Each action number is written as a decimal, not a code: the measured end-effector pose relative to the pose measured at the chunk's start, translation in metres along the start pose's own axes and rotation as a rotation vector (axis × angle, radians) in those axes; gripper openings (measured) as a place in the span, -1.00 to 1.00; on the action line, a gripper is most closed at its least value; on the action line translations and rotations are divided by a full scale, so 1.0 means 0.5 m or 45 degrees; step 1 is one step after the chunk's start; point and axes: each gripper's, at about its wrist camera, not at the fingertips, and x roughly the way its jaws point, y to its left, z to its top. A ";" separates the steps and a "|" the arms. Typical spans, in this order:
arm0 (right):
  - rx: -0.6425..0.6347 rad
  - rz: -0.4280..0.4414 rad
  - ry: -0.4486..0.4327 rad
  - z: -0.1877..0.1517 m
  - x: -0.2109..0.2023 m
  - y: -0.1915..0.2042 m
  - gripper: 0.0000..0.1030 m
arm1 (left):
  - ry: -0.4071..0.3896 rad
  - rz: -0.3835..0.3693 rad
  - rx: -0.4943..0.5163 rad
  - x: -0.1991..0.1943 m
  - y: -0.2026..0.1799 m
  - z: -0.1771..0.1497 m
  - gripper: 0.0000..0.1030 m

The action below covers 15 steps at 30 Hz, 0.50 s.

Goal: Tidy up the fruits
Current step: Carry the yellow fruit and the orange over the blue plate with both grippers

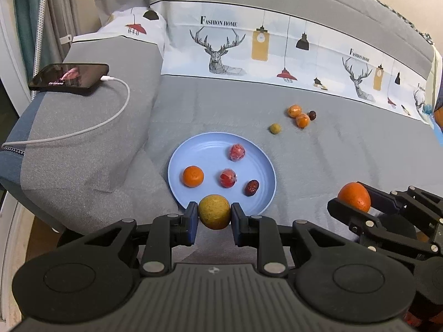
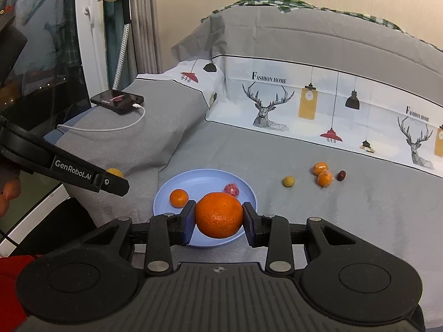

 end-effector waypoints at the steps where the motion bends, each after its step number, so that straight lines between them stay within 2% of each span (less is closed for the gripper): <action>1: -0.003 -0.001 -0.002 0.000 -0.002 0.001 -0.28 | 0.000 0.000 0.000 -0.001 0.000 -0.001 -0.47; 15: -0.013 0.003 0.002 0.000 -0.006 0.001 -0.28 | 0.001 0.001 -0.016 0.001 0.006 0.000 -0.47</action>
